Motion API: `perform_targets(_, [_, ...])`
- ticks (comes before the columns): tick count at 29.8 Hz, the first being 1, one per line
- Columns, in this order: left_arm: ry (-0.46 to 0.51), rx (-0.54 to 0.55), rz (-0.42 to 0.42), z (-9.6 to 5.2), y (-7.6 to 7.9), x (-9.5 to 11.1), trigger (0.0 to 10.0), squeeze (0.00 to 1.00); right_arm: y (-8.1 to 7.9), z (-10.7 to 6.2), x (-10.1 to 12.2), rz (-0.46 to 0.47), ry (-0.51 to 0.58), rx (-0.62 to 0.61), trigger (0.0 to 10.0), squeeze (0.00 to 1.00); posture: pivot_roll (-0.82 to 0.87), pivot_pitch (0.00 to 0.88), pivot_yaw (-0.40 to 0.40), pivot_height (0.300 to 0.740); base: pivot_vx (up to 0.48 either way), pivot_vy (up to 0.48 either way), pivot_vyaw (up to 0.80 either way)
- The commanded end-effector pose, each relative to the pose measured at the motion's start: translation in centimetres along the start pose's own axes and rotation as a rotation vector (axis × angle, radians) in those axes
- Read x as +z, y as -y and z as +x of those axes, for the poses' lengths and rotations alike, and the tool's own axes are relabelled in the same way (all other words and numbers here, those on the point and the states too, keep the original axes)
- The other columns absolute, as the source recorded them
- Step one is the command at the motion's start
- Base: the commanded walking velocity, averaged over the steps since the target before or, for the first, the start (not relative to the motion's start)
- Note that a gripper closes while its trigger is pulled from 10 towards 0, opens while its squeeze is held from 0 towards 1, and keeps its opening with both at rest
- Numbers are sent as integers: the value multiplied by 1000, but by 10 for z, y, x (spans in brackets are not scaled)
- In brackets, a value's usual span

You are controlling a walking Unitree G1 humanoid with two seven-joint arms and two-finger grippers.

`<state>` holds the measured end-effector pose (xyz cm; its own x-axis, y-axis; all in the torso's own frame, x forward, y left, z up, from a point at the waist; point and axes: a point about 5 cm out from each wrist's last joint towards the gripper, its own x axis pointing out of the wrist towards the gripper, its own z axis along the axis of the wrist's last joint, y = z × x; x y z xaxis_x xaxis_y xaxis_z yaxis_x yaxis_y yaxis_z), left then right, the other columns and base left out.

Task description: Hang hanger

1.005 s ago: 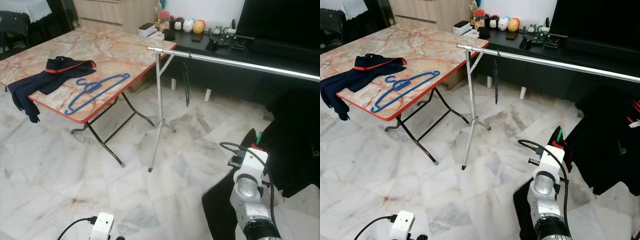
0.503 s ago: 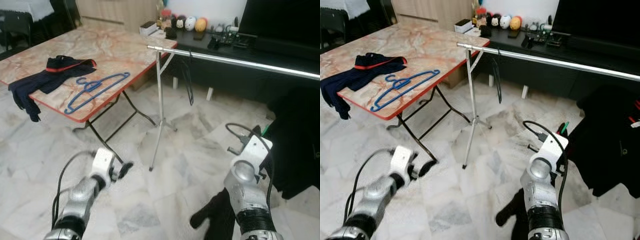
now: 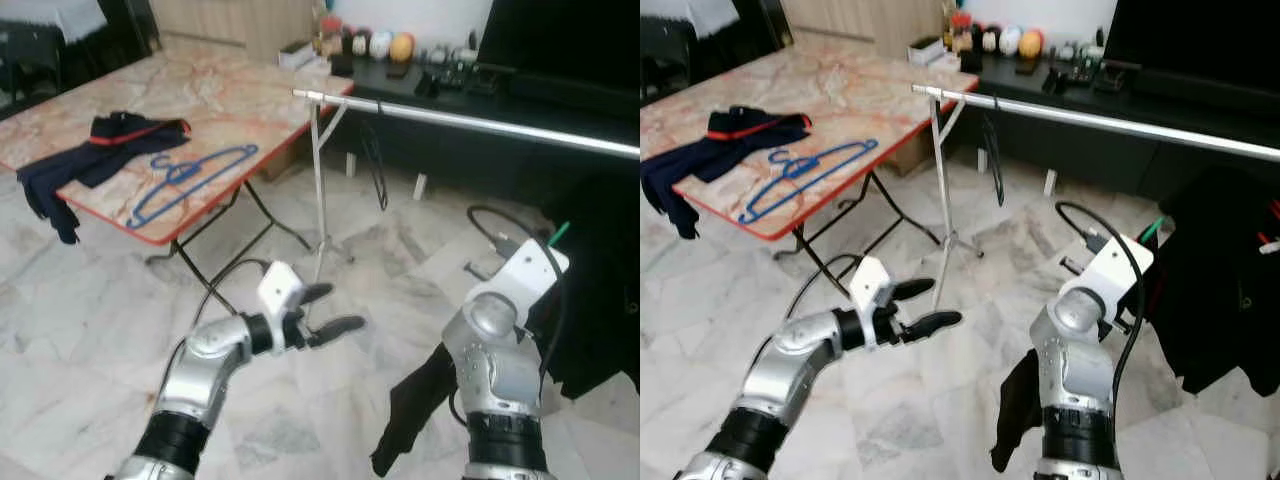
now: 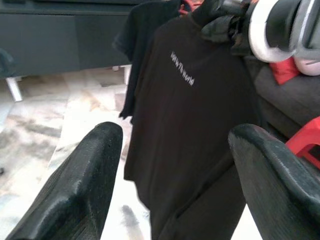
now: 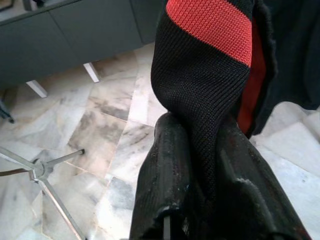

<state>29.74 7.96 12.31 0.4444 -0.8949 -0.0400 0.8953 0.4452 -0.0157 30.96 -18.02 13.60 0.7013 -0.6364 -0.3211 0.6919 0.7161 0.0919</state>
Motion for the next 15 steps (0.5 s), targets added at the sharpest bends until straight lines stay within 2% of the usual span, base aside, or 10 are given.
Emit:
perform_targets(1, [-7,-20,7,3,6,3,10000,0,-6,-9,15,11,54,15,10000,0,15,22,31,740,0,0,0])
perform_targets(4, [-48,-34,54,5,14,3,10000,0,-7,-13,16,0,47,15,10000,0,15,26,31,740,0,0,0])
perform_targets(8, [-63,-38,71,5,20,7,10000,0,-6,-16,17,-19,45,10,10000,0,14,37,33,740,0,0,0])
perform_targets(10, [-109,-74,156,11,27,11,10000,0,-6,-19,18,-49,51,8,10000,0,16,45,34,740,0,0,0])
perform_targets(15, [-112,-107,140,17,37,8,10000,0,-7,-18,11,-86,35,31,10000,0,16,47,41,740,0,0,0])
